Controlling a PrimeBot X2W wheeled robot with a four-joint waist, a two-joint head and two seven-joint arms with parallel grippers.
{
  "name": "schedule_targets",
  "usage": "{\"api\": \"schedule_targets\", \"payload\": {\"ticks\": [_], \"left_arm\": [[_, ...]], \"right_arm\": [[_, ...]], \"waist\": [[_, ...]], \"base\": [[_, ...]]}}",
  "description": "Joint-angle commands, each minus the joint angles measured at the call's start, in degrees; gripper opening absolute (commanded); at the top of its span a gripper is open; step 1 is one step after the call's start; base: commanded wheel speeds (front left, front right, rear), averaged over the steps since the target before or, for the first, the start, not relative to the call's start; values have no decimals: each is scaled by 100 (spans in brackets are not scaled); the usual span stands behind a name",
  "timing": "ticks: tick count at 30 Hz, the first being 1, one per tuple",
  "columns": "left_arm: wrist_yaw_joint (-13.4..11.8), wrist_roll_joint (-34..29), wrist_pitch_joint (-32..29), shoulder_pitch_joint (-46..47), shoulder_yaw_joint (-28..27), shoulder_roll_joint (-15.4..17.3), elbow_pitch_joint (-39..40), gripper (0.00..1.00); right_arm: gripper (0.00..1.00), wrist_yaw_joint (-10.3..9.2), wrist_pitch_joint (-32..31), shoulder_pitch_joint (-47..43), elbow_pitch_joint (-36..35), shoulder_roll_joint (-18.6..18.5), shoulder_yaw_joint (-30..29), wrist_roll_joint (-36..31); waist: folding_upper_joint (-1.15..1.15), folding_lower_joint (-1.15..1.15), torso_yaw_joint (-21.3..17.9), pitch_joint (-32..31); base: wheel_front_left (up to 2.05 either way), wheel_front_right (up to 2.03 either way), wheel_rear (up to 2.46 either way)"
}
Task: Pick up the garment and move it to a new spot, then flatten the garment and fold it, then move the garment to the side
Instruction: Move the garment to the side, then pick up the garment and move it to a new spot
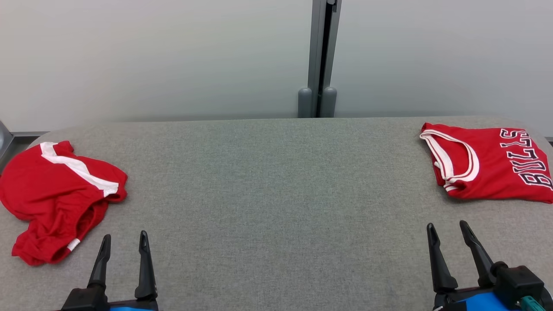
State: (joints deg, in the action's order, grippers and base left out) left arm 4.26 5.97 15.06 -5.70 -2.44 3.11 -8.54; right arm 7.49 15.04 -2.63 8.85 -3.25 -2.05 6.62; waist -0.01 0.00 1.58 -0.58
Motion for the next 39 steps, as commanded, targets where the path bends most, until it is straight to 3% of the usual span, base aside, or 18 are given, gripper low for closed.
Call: {"api": "schedule_targets", "payload": {"ticks": [1, 20, 39], "left_arm": [[21, -23, 15, 17, -13, -5, -18, 100], [113, -101, 15, 139, -79, 32, -128, 100], [35, -167, 15, 105, -151, 119, -17, 100]], "right_arm": [[100, 1, 1, -138, -74, 26, 0, 43], [100, 1, -4, -194, -25, 34, 60, 221], [100, 1, 16, -168, 133, 32, 245, 483]], "waist": [[1, 0, -4, 6], [1, 0, 213, -9], [1, 0, 1343, -8]], "base": [[0, 0, 0], [0, 0, 0], [0, 0, 0]]}}
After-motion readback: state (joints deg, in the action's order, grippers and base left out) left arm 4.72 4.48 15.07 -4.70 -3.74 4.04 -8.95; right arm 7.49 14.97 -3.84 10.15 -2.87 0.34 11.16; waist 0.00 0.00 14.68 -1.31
